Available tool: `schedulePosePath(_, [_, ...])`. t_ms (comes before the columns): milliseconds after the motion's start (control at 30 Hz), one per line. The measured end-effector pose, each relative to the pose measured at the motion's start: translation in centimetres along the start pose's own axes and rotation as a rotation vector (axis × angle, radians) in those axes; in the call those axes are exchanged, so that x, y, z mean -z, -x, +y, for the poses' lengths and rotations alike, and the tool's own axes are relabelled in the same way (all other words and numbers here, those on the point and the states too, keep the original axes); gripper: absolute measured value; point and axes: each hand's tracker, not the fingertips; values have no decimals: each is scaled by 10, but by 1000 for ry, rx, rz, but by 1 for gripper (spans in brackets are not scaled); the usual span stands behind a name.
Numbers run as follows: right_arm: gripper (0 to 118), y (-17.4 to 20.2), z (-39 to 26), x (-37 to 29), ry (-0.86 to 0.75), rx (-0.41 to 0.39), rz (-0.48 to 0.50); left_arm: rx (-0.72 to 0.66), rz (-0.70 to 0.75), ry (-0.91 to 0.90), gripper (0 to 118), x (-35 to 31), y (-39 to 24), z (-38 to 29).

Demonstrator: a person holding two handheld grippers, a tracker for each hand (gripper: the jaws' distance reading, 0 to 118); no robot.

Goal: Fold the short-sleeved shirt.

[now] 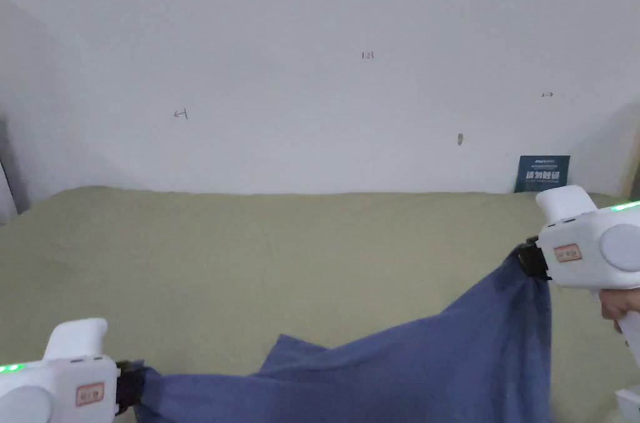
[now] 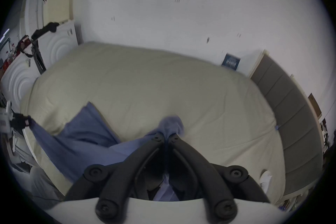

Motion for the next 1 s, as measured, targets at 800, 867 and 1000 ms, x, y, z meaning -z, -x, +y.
schedulePosePath(800, [4,-69,120,-190,-357,164,-188,91,126,-392,1,-157,-73,230])
schedulePosePath(867, [4,-69,127,-181,-358,171,-191,92,138,-389,1,-156,-73,237])
schedulePosePath(1000, [4,-70,145,-162,-364,175,-197,62,136,-389,1,-145,-72,253])
